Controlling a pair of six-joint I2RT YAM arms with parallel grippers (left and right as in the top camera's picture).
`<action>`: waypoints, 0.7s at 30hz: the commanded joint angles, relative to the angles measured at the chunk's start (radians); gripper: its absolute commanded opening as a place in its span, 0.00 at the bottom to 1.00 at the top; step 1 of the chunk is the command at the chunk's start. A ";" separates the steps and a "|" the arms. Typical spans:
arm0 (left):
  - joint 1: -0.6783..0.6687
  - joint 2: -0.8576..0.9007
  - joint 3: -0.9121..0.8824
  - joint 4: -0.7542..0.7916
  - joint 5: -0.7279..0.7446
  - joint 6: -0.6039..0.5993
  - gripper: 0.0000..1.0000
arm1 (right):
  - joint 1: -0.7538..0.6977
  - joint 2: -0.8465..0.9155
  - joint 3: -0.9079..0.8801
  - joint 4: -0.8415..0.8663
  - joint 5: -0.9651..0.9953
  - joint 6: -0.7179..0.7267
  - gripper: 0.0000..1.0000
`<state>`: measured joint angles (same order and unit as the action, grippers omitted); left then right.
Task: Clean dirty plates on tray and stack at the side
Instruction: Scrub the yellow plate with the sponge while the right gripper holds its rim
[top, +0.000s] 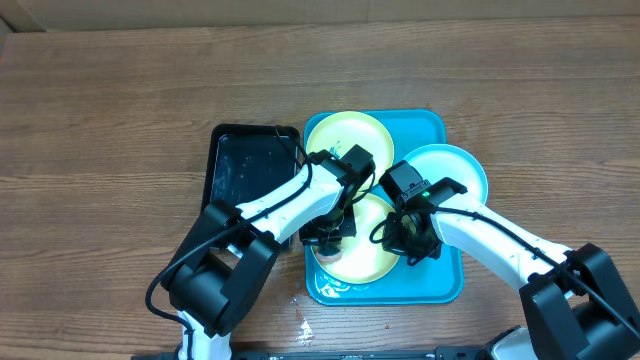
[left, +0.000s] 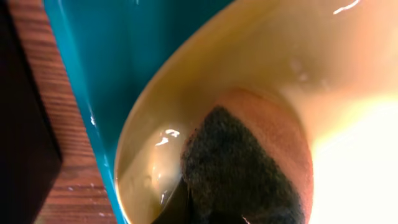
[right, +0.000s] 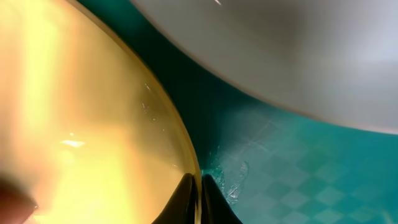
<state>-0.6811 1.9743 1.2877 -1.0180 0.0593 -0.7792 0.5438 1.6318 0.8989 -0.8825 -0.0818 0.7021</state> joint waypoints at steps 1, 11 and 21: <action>0.000 0.013 0.005 0.087 -0.082 -0.014 0.04 | -0.001 0.000 -0.001 -0.003 -0.017 0.002 0.04; -0.098 0.014 0.003 0.257 -0.008 -0.014 0.04 | -0.001 0.000 -0.001 -0.011 -0.025 0.002 0.04; -0.085 0.014 0.004 0.079 -0.154 -0.024 0.04 | -0.001 0.000 -0.001 0.000 -0.025 0.002 0.04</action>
<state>-0.7448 1.9675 1.2984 -0.8646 0.0273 -0.7830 0.5385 1.6310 0.8967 -0.8948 -0.1131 0.7063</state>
